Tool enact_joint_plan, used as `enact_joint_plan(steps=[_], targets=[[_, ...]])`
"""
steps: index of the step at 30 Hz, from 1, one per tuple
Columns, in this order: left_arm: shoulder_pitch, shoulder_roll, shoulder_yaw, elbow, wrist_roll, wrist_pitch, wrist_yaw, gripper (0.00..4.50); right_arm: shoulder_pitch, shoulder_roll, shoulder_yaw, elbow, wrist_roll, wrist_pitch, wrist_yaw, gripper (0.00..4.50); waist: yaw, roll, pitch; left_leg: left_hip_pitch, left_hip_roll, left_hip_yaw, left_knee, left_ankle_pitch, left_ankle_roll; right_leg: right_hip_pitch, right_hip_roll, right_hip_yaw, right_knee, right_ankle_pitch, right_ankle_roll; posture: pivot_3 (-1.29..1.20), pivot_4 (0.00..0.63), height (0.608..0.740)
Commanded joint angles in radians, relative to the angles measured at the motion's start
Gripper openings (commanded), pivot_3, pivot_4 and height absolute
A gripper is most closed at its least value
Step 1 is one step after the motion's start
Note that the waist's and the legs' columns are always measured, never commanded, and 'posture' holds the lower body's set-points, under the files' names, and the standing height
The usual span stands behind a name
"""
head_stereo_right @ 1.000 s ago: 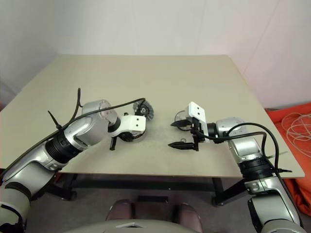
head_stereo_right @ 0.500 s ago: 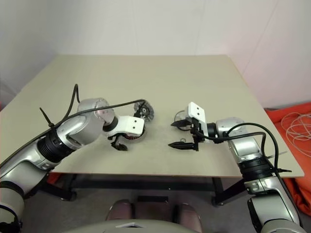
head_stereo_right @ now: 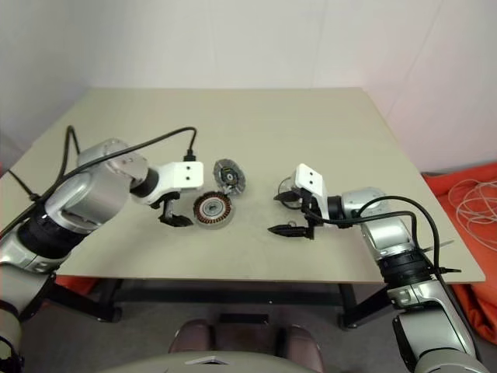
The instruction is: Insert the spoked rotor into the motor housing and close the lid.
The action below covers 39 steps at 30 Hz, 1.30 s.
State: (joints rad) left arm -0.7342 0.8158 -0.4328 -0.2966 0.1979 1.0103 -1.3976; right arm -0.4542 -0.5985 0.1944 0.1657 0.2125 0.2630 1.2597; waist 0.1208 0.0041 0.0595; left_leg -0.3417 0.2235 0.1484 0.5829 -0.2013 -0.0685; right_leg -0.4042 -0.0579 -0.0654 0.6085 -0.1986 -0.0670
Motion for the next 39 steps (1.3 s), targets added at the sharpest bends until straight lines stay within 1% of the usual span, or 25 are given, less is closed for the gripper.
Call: enact_joint_plan(steps=[1, 3, 4, 7, 10, 14, 17, 18, 20, 24, 28, 31, 37, 39], targets=[[0.098, 0.057, 0.166, -0.043, -0.074, 0.066, 0.068, 4.48, -0.018, 0.001, -0.01, 0.0, -0.003, -0.024, -0.015, 4.5, -0.004, 0.001, 0.0, 0.0, 0.0, 0.0, 0.0, 0.0, 0.0, 0.0, 0.0, 0.0, 0.0, 0.0, 0.0, 0.0, 0.0, 0.74], [0.181, 0.065, 0.258, -0.057, -0.123, 0.074, 0.105, 4.48, -0.014, 0.001, -0.011, 0.005, -0.007, -0.024, -0.021, 4.5, -0.007, 0.001, 0.0, 0.0, 0.0, 0.0, 0.0, 0.0, 0.0, 0.0, 0.0, 0.0, 0.0, 0.0, 0.0, 0.0, 0.0, 0.74], [0.226, 0.054, 0.315, -0.063, -0.145, 0.077, 0.134, 4.48, -0.008, 0.0, -0.014, 0.003, -0.008, -0.023, -0.028, 4.5, -0.011, 0.001, 0.0, 0.0, 0.0, 0.0, 0.0, 0.0, 0.0, 0.0, 0.0, 0.0, 0.0, 0.0, 0.0, 0.0, 0.0, 0.74], [0.352, -0.005, 0.475, -0.069, -0.221, 0.002, 0.217, 4.48, 0.018, 0.0, -0.032, -0.018, 0.011, 0.014, -0.051, 4.5, -0.012, 0.001, 0.0, -0.001, 0.0, -0.001, 0.001, 0.0, 0.0, 0.0, 0.0, -0.001, -0.001, 0.0, 0.0, 0.0, 0.0, 0.74], [0.441, -0.046, 0.554, -0.054, -0.263, -0.101, 0.29, 4.48, 0.04, -0.009, -0.047, -0.015, 0.017, 0.024, -0.066, 4.5, -0.012, 0.0, 0.0, -0.002, 0.0, -0.002, 0.003, -0.002, 0.004, 0.001, 0.0, -0.002, -0.001, 0.0, 0.0, 0.0, 0.0, 0.74], [0.515, -0.104, 0.643, -0.061, -0.344, -0.157, 0.356, 4.48, 0.073, -0.035, -0.051, 0.021, -0.005, -0.018, -0.057, 4.5, -0.014, 0.0, 0.0, -0.001, 0.0, -0.002, 0.005, -0.003, 0.005, 0.002, 0.0, -0.002, -0.001, 0.0, 0.001, 0.0, 0.0, 0.74], [0.565, -0.142, 0.713, -0.054, -0.421, -0.253, 0.366, 4.48, 0.081, -0.035, -0.056, 0.046, -0.012, -0.046, -0.07, 4.5, -0.02, 0.0, 0.0, -0.001, 0.001, -0.002, 0.006, -0.003, 0.005, 0.002, 0.0, -0.002, -0.001, -0.001, 0.002, 0.0, 0.0, 0.74], [0.581, -0.15, 0.733, -0.051, -0.441, -0.281, 0.37, 4.48, 0.079, -0.033, -0.057, 0.055, -0.014, -0.053, -0.077, 4.5, -0.022, 0.0, 0.0, -0.001, 0.001, -0.002, 0.006, -0.003, 0.005, 0.002, 0.0, -0.002, -0.001, -0.003, 0.006, 0.0, 0.0, 0.74], [0.604, -0.167, 0.776, -0.038, -0.49, -0.316, 0.376, 4.48, 0.078, -0.03, -0.054, 0.069, -0.017, -0.067, -0.082, 4.5, -0.024, 0.0, 0.0, -0.001, 0.001, -0.002, 0.006, -0.003, 0.005, 0.002, 0.0, -0.002, 0.0, -0.003, 0.006, 0.0, 0.0, 0.74], [0.661, -0.184, 0.844, -0.001, -0.577, -0.425, 0.347, 4.48, 0.084, -0.036, -0.036, 0.085, -0.032, -0.089, -0.077, 4.5, -0.026, 0.0, 0.0, 0.0, 0.001, -0.001, 0.006, -0.003, 0.005, 0.002, 0.0, -0.002, 0.0, -0.003, 0.006, 0.0, 0.0, 0.74], [0.707, -0.207, 0.886, 0.04, -0.657, -0.551, 0.311, 4.48, 0.084, -0.026, -0.026, 0.103, -0.046, -0.105, -0.08, 4.5, -0.025, 0.0, 0.0, 0.0, 0.001, -0.001, 0.006, -0.003, 0.006, 0.002, 0.0, -0.002, -0.001, -0.003, 0.006, 0.0, 0.0, 0.74], [0.729, -0.205, 0.886, 0.057, -0.68, -0.594, 0.307, 4.48, 0.079, -0.016, -0.018, 0.124, -0.065, -0.119, -0.085, 4.5, -0.024, 0.0, -0.001, 0.0, 0.001, -0.001, 0.006, -0.003, 0.006, 0.003, 0.0, -0.002, 0.0, -0.003, 0.006, 0.0, 0.0, 0.74], [0.782, -0.173, 0.876, 0.072, -0.723, -0.601, 0.286, 4.48, 0.068, 0.008, -0.001, 0.182, -0.096, -0.15, -0.101, 4.5, -0.027, 0.0, -0.001, 0.002, 0.002, 0.0, 0.006, -0.003, 0.006, 0.004, 0.0, -0.002, 0.0, -0.004, 0.007, 0.0, 0.0, 0.74], [0.792, -0.165, 0.876, 0.067, -0.742, -0.586, 0.288, 4.5, 0.059, 0.015, -0.001, 0.206, -0.104, -0.155, -0.111, 4.1, -0.027, -0.001, -0.001, 0.004, 0.002, 0.0, 0.006, -0.003, 0.006, 0.005, 0.0, -0.002, 0.0, -0.004, 0.007, 0.0, 0.0, 0.74]])
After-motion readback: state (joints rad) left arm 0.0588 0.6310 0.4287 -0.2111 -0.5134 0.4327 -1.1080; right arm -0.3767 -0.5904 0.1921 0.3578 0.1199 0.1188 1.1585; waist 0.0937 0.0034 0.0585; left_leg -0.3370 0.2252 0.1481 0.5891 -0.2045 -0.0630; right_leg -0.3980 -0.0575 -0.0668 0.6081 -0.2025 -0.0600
